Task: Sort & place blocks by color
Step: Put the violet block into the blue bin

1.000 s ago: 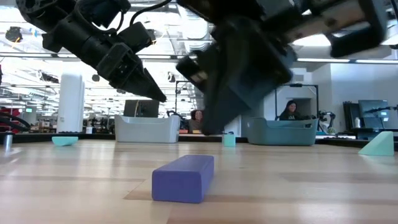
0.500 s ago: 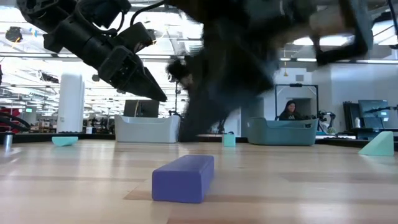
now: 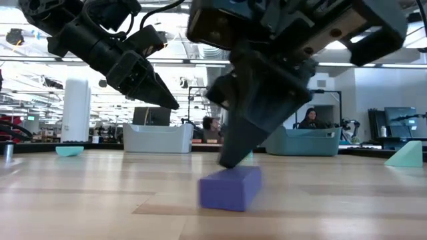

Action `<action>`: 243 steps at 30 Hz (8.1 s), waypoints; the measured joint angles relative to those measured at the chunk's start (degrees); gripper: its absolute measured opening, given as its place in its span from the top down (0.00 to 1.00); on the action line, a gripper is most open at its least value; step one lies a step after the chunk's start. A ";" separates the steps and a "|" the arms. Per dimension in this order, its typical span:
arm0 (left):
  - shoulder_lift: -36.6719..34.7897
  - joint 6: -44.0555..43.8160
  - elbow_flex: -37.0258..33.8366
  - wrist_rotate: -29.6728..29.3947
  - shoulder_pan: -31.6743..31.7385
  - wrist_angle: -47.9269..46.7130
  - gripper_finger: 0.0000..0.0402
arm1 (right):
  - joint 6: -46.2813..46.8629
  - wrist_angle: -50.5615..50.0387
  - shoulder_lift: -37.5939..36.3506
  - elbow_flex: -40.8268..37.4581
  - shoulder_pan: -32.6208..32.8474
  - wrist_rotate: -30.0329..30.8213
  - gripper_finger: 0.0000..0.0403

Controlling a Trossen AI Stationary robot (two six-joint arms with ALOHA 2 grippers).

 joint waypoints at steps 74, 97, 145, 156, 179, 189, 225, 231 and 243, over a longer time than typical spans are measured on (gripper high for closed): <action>8.15 -2.35 0.70 13.19 13.63 13.07 0.61 | 8.52 11.81 -4.37 -19.74 -10.49 48.49 0.77; 17.81 -5.97 21.52 30.12 26.24 13.54 0.42 | -6.16 48.36 -35.97 -57.44 -13.20 59.22 0.77; 30.80 -16.19 32.89 44.73 24.86 12.87 0.94 | -31.93 55.37 -27.78 -48.81 -6.74 74.96 0.65; 30.80 -0.66 47.06 30.33 28.90 -11.69 0.94 | 9.57 49.39 -28.65 -48.81 -3.97 69.15 0.42; 30.80 6.40 51.08 25.63 30.64 -3.21 0.93 | 33.02 36.04 -28.61 -48.87 -2.62 50.01 0.64; 33.89 3.00 51.67 25.43 31.33 -0.26 0.93 | 32.91 38.01 -28.59 -48.92 -2.58 49.96 0.68; 47.84 0.69 70.41 25.08 34.05 -12.15 0.93 | 36.80 37.02 -29.89 -48.87 -1.14 49.91 0.69; 47.84 -3.05 70.79 25.10 34.82 -12.43 0.93 | 41.80 30.31 -34.88 -48.86 -1.07 50.62 0.69; 47.84 -6.45 70.79 23.76 32.75 -12.41 0.93 | 65.47 1.93 -45.67 -48.88 1.81 51.83 0.69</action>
